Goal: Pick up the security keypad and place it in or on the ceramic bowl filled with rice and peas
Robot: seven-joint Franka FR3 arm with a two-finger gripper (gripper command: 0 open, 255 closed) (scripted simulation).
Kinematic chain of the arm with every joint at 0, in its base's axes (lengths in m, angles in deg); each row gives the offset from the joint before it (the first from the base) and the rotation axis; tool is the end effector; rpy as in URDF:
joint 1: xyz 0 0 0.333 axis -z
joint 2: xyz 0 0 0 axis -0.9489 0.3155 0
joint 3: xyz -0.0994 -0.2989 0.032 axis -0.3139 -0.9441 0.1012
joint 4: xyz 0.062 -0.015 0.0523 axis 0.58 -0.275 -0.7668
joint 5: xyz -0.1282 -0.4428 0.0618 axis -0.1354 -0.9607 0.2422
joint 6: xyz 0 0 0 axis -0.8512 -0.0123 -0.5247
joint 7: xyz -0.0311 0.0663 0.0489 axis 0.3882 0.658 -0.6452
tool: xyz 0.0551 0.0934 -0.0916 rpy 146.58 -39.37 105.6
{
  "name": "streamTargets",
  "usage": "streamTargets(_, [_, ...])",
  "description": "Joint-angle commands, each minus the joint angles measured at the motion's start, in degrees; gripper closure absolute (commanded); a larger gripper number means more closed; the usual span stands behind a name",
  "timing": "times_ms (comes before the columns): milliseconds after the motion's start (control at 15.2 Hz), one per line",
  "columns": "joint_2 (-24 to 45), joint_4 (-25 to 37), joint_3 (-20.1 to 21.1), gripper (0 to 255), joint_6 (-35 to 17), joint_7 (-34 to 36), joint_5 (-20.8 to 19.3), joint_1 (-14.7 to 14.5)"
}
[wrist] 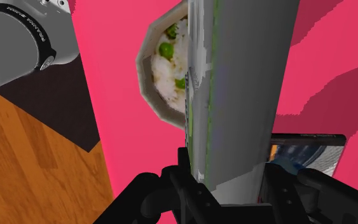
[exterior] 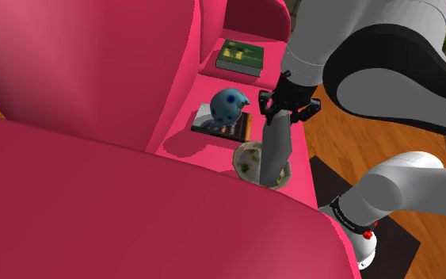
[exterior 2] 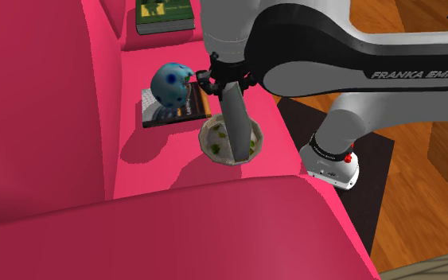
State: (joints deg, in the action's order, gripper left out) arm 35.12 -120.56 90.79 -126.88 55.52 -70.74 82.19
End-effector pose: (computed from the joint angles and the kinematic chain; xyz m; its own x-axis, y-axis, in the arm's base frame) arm 0.3416 0.2591 0.5094 0.6699 -0.6989 0.2503 -0.7337 -0.6748 0.0793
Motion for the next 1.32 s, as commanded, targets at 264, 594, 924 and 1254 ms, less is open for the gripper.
streamTargets(264, [-0.3,-2.4,0.9,255,-2.2,0.2,0.7,-0.3])
streamTargets(594, [-0.3,-2.4,0.9,255,-2.2,0.2,0.7,-0.3])
streamTargets(924, [-0.2,-2.4,0.9,0,-2.2,0.2,0.7,-0.3])
streamTargets(1254, [1.0,5.7,-0.3,0,4.5,0.9,-0.7,0.6])
